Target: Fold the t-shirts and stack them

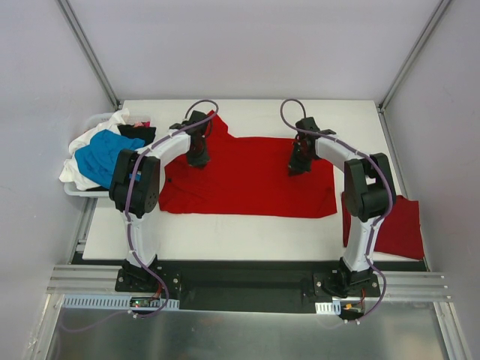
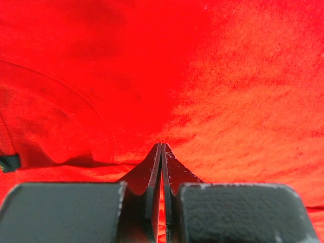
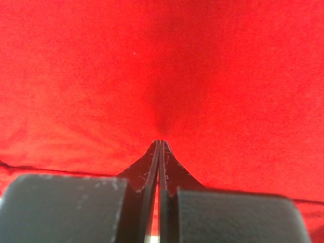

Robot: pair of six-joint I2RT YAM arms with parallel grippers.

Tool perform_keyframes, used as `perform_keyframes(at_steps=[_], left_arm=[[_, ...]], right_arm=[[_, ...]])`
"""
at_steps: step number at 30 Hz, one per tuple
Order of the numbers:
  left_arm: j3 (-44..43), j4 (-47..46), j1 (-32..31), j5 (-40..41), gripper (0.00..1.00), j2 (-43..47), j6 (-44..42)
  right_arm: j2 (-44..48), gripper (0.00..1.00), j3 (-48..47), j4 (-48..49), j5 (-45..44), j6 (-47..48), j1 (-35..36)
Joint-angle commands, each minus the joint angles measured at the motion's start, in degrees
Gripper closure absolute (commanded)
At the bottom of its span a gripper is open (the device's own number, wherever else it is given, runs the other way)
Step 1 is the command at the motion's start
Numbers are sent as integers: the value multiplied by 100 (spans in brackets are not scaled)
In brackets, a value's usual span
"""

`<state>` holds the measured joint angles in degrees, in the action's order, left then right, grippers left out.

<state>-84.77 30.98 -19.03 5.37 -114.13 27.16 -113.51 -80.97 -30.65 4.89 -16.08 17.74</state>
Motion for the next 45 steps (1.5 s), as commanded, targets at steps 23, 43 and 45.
perform_keyframes(at_steps=[23, 43, 45], left_arm=[[628, -233, 39, -528, 100, -145, -53], [1691, -365, 39, -528, 100, 575, -70], [1780, -382, 39, -528, 100, 628, -88]], right_arm=[[-233, 99, 160, 138, 584, -150, 133], [444, 99, 1092, 341, 434, -264, 265], [488, 99, 1188, 332, 426, -291, 274]])
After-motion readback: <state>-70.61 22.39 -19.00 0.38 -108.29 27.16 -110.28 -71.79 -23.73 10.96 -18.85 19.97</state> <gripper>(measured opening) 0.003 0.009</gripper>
